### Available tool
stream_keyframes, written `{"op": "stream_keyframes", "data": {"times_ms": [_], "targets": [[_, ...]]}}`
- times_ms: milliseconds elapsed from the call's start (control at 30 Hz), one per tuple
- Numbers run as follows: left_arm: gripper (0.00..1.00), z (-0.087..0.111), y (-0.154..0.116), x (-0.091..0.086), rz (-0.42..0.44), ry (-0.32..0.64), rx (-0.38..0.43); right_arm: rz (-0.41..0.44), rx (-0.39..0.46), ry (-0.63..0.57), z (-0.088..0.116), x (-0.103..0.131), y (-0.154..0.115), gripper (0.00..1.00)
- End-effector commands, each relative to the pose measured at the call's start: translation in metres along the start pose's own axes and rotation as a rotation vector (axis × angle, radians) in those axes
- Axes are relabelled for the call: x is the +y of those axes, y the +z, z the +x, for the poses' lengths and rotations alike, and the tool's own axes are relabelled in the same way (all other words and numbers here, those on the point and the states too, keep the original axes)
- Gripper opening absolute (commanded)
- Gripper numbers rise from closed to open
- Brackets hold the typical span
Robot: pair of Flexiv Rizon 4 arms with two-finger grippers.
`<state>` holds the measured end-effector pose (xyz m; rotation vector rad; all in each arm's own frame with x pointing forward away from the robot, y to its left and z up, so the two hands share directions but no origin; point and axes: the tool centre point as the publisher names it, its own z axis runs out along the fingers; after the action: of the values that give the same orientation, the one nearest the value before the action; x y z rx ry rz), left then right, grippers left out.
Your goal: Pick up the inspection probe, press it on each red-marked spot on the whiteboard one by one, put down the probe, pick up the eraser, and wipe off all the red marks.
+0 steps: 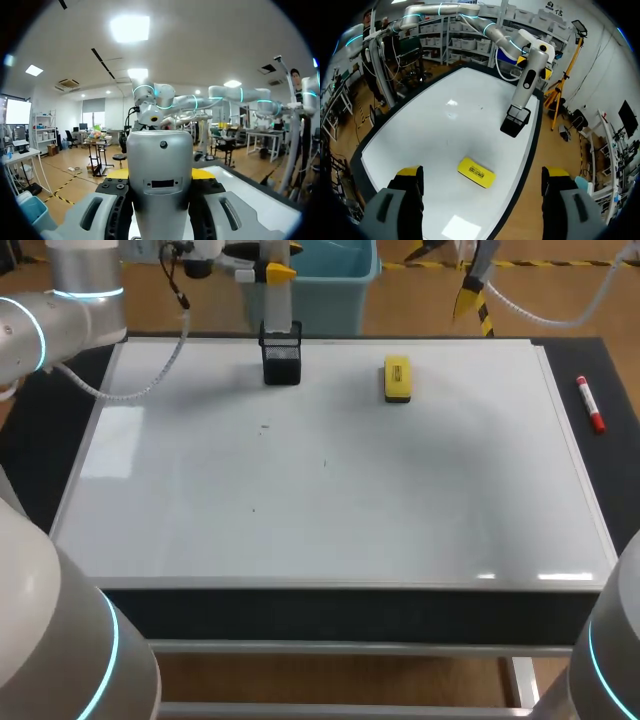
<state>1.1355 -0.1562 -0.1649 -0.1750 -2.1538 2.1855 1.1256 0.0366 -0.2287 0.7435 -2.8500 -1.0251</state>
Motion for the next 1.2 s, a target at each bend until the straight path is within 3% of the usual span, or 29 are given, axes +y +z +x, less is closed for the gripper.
{"op": "stream_keyframes", "data": {"times_ms": [33, 567, 1200], "targets": [[0.00, -0.010, 0.003, 0.009, 0.007, 0.000, 0.112, 0.004, 0.007, -0.001, -0.001, 0.000, -0.002, 1.00], [0.00, -0.011, 0.003, 0.030, 0.026, 0.006, 0.127, 0.004, 0.007, -0.001, -0.001, 0.000, -0.002, 1.00], [0.00, -0.017, -0.005, 0.075, 0.053, -0.016, 0.106, 0.004, 0.007, -0.001, -0.001, 0.000, -0.002, 1.00]]}}
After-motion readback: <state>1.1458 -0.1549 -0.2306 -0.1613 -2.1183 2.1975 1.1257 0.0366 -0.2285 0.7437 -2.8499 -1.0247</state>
